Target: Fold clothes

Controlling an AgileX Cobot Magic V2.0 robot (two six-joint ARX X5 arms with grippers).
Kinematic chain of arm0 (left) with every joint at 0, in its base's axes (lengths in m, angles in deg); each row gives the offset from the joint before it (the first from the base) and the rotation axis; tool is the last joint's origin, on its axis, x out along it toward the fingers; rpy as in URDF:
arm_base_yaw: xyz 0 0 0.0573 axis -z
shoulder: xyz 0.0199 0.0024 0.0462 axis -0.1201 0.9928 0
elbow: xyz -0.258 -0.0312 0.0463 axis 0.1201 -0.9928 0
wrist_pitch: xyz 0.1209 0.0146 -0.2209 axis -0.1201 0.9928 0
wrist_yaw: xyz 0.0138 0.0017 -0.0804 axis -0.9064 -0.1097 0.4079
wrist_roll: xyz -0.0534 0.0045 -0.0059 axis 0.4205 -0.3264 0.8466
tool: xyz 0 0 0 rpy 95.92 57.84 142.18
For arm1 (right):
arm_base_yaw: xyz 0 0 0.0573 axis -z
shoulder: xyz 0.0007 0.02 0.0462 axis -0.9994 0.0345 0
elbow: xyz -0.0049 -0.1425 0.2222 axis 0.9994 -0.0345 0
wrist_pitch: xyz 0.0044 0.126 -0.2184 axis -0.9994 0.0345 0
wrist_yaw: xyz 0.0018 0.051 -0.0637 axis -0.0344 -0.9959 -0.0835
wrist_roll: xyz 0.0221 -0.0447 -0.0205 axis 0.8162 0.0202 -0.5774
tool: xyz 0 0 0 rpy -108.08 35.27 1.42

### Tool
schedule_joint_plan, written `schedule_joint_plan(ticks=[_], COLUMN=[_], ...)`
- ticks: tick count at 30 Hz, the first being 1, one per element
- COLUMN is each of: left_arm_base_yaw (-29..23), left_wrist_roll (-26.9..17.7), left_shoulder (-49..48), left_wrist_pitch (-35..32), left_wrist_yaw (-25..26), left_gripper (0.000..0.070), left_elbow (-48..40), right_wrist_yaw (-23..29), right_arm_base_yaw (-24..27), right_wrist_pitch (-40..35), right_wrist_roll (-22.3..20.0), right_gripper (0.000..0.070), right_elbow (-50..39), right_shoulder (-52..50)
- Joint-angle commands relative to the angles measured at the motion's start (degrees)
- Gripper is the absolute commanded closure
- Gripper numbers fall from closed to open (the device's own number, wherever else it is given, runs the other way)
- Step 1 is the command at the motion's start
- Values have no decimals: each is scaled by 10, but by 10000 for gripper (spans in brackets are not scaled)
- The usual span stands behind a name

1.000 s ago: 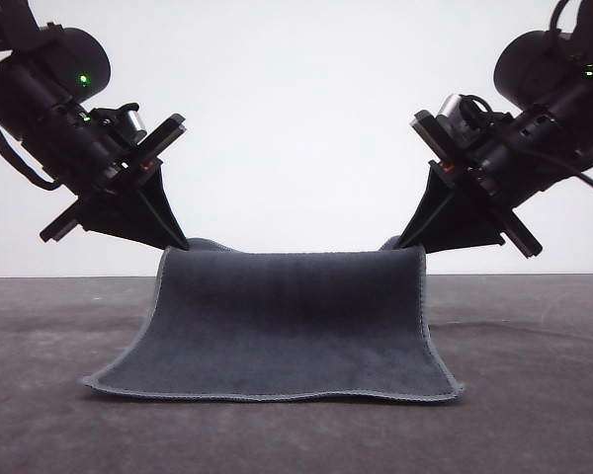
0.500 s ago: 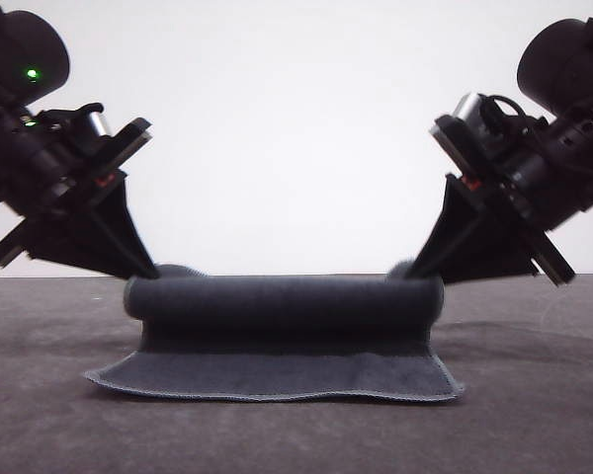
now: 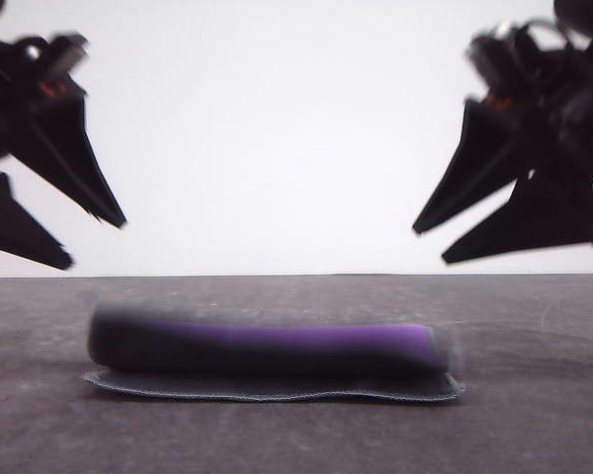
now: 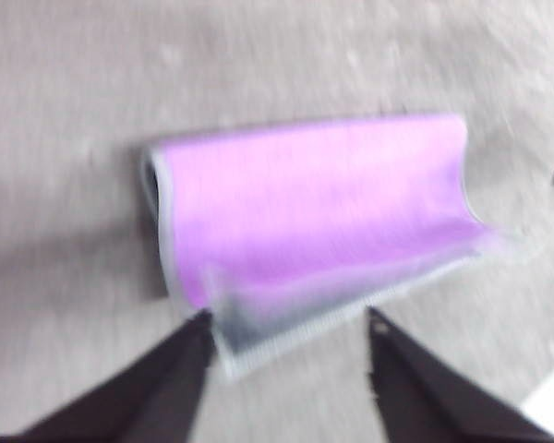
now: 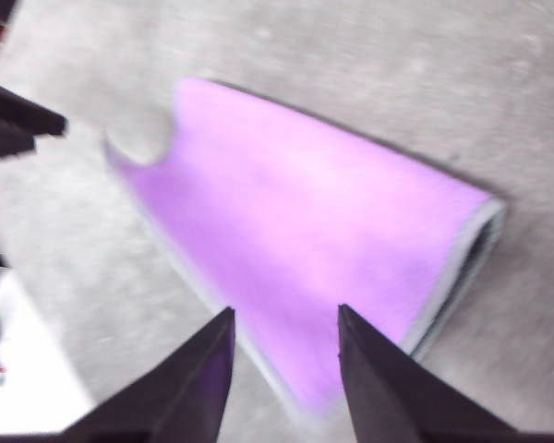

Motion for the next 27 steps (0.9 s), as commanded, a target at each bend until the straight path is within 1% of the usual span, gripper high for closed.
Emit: schedule_joint_plan(ticks=[1,5,8,12,15,18,27], left_arm_base_yaw=[2,2,2,2,2,2,2], left_wrist_roll=[5,8,12,13,13,12,12], left_shoulder=[-15,-65,-93,-117,-126,-132,-137], left_wrist_pitch=[13,47,63,82,97,104,101], left_wrist_yaw=[-6,-35,-52,-55,-55,-55,-57], left_gripper=[308,308,309,310,310,310,310], left_elbow=[2,2,2,2,2,2,2], right_wrist_yaw=[4,20,30,33,33,28,-8], right_arm_base_yaw=[-3,-2,0,8,18,28,31], right_wrist_pitch=[13,48,64,78,72,56,-13], right_wrist_roll=[22,47,67,85,86,78,64], right_gripper=[473,473,473,472,469,432,431], right_elbow=[2,2,2,2,2,2,2], right_shoulder=[-14,-53,-59,-45,-21,10,133])
